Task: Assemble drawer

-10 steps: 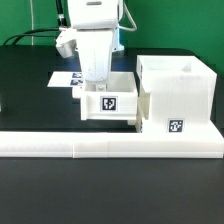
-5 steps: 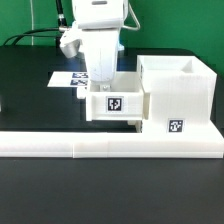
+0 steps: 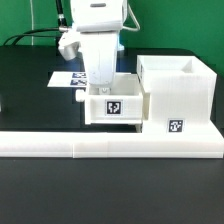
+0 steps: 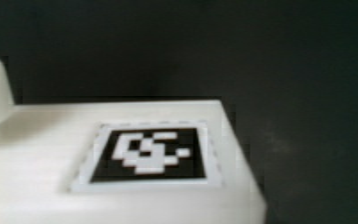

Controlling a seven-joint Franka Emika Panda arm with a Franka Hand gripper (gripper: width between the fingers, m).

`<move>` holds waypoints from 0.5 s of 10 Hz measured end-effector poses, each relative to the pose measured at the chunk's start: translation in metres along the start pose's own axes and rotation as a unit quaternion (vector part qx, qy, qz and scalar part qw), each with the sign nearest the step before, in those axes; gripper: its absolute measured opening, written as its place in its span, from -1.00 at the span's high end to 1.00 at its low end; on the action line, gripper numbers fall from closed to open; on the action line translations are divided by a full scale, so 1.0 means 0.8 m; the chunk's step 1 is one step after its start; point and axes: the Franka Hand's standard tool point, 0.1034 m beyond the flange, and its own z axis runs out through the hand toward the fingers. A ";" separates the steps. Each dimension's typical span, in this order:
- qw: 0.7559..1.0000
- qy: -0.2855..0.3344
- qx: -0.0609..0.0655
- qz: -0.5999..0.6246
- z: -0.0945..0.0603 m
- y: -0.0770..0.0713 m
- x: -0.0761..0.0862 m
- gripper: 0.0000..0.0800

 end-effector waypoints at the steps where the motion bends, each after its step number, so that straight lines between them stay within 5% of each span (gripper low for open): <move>1: 1.000 -0.005 -0.001 -0.004 -0.001 0.001 -0.001 0.89; 5: 1.000 -0.005 0.000 -0.005 0.001 -0.001 -0.002 0.89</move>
Offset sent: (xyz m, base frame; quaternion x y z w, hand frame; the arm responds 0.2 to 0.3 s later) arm 0.0000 0.0000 0.0000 0.0000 0.0000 0.0000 1.0000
